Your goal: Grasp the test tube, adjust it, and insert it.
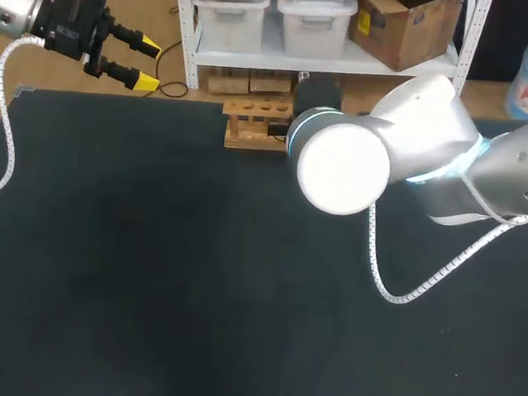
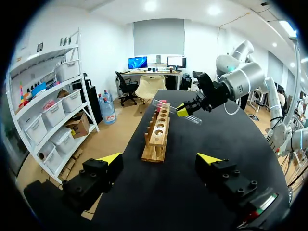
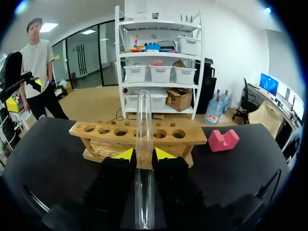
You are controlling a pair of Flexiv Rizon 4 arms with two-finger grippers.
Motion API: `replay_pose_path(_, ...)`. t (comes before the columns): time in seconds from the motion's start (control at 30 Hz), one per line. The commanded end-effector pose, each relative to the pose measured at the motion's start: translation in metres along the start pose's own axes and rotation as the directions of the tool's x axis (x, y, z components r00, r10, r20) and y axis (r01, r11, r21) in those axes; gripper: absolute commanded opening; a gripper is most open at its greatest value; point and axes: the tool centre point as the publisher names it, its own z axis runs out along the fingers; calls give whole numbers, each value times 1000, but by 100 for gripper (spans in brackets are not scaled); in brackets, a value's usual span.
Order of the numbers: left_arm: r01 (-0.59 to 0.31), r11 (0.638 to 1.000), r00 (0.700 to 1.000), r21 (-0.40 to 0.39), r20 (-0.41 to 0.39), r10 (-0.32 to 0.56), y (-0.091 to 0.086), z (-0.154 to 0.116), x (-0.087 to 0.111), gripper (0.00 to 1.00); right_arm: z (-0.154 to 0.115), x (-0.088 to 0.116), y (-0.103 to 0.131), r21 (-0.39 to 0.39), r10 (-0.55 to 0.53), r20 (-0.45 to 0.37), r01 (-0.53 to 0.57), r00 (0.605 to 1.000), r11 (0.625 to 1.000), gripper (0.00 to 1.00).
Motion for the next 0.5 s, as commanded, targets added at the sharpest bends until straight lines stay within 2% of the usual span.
replay_pose_path(0.03, -2, 1000, 1000, -7, 1, 2, -3, 0, 0, 100, 4, 1, 2, 9, -8, -10, 8, 1000, 1000, 0)
replay_pose_path(0.5, -2, 1000, 1000, -7, 1, 2, -3, 0, 0, 100, 11, 8, 3, 13, -20, -64, 20, 998, 1000, 0)
